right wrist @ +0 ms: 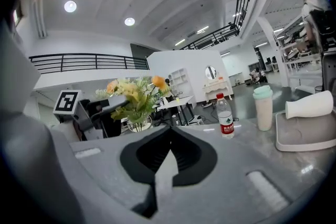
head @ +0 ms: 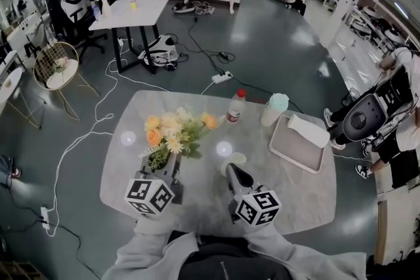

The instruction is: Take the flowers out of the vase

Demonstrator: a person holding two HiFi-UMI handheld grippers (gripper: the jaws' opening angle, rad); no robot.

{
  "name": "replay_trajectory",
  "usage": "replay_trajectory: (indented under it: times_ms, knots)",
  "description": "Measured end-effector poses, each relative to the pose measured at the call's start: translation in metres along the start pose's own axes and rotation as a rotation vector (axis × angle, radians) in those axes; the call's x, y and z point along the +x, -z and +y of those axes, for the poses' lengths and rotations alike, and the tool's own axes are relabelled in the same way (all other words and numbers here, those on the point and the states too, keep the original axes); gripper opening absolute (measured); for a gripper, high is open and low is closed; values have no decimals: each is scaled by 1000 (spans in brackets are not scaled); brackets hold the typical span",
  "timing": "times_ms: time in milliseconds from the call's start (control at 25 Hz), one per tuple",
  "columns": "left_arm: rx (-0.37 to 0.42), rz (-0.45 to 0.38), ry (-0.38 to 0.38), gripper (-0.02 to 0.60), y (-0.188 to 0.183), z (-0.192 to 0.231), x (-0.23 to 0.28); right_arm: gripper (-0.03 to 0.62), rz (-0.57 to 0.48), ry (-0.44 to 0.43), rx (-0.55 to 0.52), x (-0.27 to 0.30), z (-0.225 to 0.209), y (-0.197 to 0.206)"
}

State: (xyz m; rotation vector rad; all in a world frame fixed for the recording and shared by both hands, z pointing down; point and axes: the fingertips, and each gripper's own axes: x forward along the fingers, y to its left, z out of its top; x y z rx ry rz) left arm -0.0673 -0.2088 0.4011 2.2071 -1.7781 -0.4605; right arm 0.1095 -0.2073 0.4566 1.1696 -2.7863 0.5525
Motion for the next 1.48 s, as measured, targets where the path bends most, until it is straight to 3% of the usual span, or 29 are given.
replay_trajectory:
  times_ms: [280, 560, 1480]
  knots:
    - [-84, 114, -72, 146, 57, 18, -33, 0, 52, -48, 8, 13, 12, 22]
    - [-149, 191, -120, 146, 91, 25, -58, 0, 119, -71, 23, 15, 21, 50]
    - [-183, 205, -126, 146, 103, 27, -59, 0, 142, -95, 31, 15, 27, 59]
